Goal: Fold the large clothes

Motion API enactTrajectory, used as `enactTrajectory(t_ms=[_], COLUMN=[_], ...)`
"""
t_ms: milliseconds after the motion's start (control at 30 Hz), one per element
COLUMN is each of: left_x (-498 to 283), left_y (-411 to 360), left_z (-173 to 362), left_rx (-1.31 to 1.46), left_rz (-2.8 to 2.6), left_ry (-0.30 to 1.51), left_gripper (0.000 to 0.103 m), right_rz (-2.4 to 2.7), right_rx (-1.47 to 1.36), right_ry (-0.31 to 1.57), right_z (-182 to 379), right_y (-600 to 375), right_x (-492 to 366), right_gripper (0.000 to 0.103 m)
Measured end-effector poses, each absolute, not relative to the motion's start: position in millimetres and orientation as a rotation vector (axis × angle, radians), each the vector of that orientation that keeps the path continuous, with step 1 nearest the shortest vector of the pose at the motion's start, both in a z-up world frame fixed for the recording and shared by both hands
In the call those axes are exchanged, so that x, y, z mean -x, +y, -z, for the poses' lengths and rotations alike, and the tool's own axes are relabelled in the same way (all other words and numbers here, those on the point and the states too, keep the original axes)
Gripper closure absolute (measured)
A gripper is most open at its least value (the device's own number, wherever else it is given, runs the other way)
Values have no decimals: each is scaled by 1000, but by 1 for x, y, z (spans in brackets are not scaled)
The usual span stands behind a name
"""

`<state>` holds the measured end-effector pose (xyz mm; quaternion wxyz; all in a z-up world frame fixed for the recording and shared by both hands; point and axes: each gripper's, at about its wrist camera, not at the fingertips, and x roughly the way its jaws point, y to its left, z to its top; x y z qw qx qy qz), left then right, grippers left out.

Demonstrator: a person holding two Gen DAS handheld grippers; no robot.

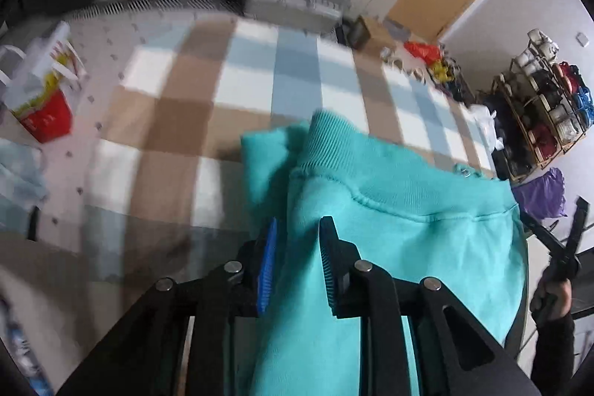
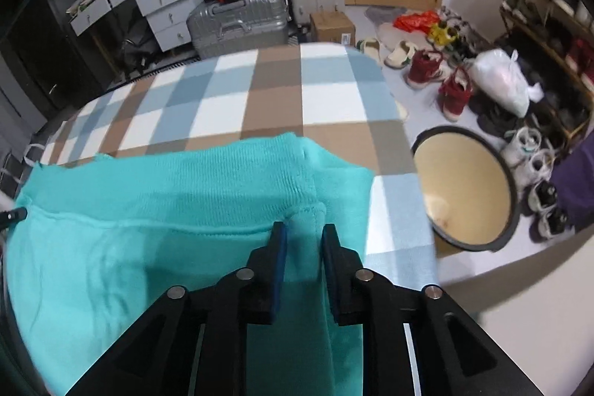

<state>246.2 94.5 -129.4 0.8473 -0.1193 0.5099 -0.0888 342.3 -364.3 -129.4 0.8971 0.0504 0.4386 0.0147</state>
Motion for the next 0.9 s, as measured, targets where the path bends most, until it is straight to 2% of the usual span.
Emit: enactTrajectory(t_ms=[67, 100, 167, 233, 433, 700, 800, 833, 900], left_x=[-225, -214, -193, -176, -194, -277, -292, -290, -286], left_y=[90, 82, 60, 26, -50, -52, -55, -60, -65], left_z=[101, 90, 80, 81, 130, 146, 190, 193, 194], left_rx=[192, 157, 91, 28, -148, -68, -64, -102, -140], left_rz=[161, 174, 238, 309, 360, 311, 262, 262, 245], left_ry=[986, 942, 896, 881, 1014, 1155, 1291, 1265, 1251], left_gripper=[80, 74, 27, 25, 25, 25, 25, 23, 22], right_rz=[-43, -45, -84, -159, -274, -263, -217, -198, -172], right_rx=[-110, -97, -59, 0, 139, -10, 51, 96, 153], right_ry=[829, 795, 727, 685, 730, 879, 1003, 1065, 1038], right_z=[107, 96, 74, 59, 76, 96, 125, 145, 156], right_y=[-364, -361, -345, -317, -229, -224, -214, -209, -201], right_x=[-319, -310, -287, -266, -258, -341, -371, -383, -386], right_gripper=[76, 67, 57, 51, 51, 52, 53, 53, 52])
